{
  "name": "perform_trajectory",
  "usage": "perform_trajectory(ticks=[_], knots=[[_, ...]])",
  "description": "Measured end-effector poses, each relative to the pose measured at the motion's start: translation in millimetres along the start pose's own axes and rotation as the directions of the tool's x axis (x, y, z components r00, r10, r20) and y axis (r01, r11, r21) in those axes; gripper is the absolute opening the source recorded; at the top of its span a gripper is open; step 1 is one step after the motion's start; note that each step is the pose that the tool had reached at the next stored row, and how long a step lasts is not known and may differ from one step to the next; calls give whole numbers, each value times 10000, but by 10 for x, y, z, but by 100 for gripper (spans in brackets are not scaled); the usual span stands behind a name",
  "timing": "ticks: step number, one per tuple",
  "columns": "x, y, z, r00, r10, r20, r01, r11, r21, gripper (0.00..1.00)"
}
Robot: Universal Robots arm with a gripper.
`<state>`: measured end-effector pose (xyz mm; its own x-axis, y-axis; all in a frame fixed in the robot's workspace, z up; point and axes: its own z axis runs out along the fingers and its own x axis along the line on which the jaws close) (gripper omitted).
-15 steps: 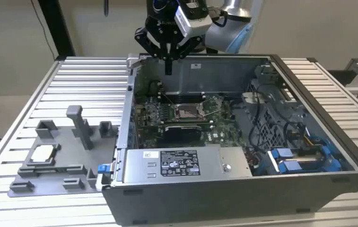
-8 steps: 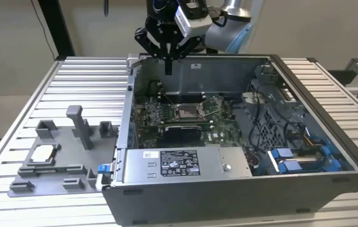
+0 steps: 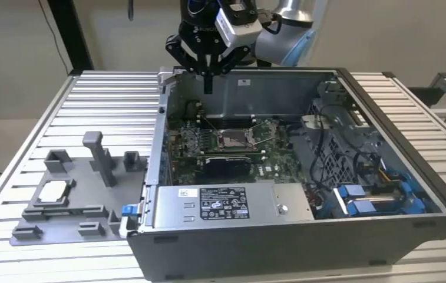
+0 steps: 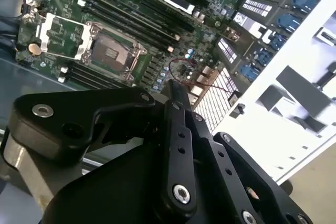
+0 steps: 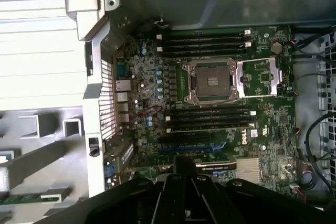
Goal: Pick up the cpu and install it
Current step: 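Reach for the cpu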
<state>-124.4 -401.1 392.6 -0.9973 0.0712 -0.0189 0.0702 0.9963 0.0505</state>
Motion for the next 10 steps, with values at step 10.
perform_trajectory(ticks=[10], knots=[[121, -42, -4, 10000, 1, 1, -1, 10000, -1, 0]])
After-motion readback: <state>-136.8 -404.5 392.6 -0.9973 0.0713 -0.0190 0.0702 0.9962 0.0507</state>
